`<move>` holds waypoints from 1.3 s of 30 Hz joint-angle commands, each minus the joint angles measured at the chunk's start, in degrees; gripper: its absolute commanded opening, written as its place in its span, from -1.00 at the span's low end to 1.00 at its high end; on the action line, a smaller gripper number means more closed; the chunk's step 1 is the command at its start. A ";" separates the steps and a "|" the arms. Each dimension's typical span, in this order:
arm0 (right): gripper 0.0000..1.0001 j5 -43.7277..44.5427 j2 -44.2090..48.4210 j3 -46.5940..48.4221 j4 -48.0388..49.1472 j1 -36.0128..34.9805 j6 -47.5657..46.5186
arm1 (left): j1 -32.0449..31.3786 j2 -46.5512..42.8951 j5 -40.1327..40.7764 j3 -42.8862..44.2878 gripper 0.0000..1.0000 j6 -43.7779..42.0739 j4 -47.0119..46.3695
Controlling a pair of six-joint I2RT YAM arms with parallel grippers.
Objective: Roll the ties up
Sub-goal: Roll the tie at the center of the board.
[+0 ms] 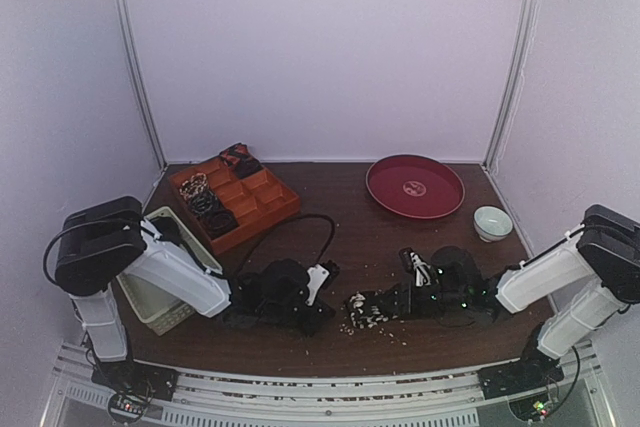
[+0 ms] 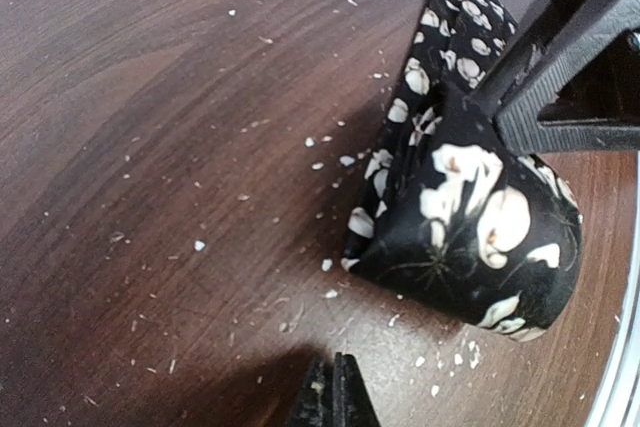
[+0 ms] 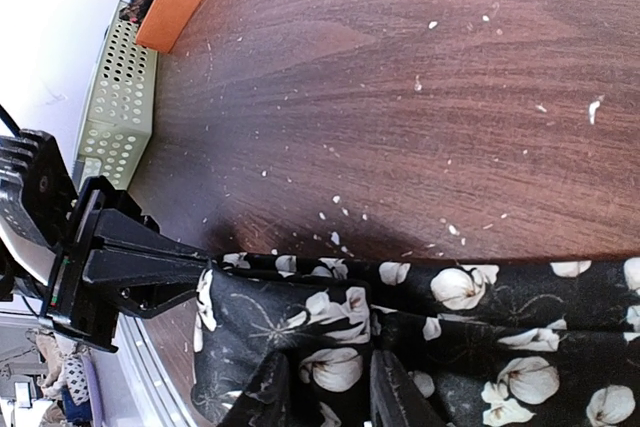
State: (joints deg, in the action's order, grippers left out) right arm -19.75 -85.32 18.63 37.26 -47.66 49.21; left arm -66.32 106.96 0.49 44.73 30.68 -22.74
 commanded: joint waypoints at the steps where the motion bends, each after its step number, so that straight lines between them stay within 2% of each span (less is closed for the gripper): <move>1: -0.42 2.71 0.14 -0.35 -6.03 -0.46 -2.29 | 0.14 1.65 3.16 1.41 -1.00 2.95 -0.84; 10: -0.42 4.23 -0.95 -0.34 -5.64 -0.26 -2.98 | 0.14 4.22 1.10 3.25 -1.00 4.60 -2.03; 25: -0.42 4.04 0.33 -0.88 -6.23 -0.25 -3.33 | 0.14 4.14 -7.95 1.13 -1.00 7.46 -9.83; 39: -0.42 6.24 2.21 -1.57 -8.37 -0.24 -4.76 | 0.14 4.27 -7.61 6.49 -1.00 5.15 -7.28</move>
State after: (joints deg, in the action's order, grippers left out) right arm -15.70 -83.72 18.39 34.15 -47.70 46.22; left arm -66.32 111.07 -6.57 48.95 37.15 -28.84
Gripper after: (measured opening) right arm 0.292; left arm 0.003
